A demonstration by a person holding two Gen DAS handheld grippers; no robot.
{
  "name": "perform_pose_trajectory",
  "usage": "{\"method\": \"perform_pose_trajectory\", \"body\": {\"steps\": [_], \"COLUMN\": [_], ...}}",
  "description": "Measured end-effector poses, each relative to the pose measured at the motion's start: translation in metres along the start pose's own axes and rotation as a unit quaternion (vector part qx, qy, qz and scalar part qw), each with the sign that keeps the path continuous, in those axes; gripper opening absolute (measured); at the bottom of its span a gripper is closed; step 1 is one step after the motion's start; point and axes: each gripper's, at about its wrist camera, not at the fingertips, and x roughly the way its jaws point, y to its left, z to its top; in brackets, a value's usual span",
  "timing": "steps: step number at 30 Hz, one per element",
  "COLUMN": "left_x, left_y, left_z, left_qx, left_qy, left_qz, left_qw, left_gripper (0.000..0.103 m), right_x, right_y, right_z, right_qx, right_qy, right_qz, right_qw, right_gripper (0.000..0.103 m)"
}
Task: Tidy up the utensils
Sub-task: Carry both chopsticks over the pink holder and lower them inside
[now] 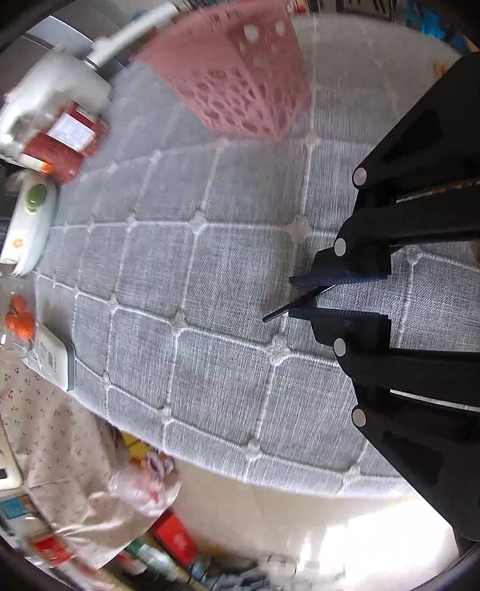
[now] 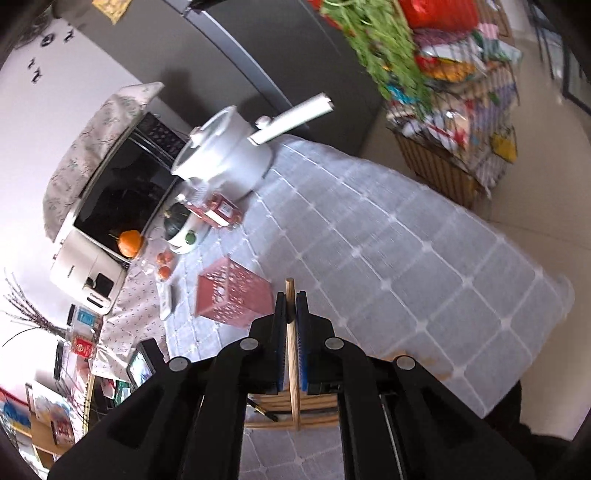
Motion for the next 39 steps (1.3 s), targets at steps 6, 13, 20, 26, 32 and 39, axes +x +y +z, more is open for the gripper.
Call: {"method": "perform_pose_trajectory", "body": {"steps": [6,13,20,26,32,39], "left_x": [-0.055,-0.134,-0.216,-0.252,-0.224,-0.192], "left_y": [0.015,0.014,-0.014,-0.047,-0.074,-0.086], "left_z": [-0.018,-0.02,0.016,0.05,0.061,0.066], "left_qx": [0.03,0.061,0.077,0.092,0.109,0.118], "left_qy": [-0.067,-0.163,-0.258,-0.286,-0.253,-0.223], "left_qz": [-0.055,-0.084,-0.11,-0.147,-0.178,-0.198], "left_qw": [0.9958,0.9811,0.9566,0.9424,0.9447,0.9472], "left_gripper": [0.007,0.003,0.003,0.003,0.003,0.003], "right_x": [-0.014,-0.04,-0.064,-0.059,-0.021,0.023], "right_y": [0.004,0.016,0.025,0.038,0.058,0.087], "right_z": [0.008,0.02,0.058,0.09,0.105,0.106], "right_qx": [-0.007,-0.004,0.02,0.035,0.027,-0.01], "right_qy": [-0.01,-0.038,-0.086,-0.115,-0.1,-0.07], "right_qz": [0.024,0.038,0.061,0.084,0.089,0.064], "right_qw": [1.0,0.999,0.994,0.989,0.991,0.995], "right_gripper": [0.005,0.005,0.005,0.005,0.005,0.006]}}
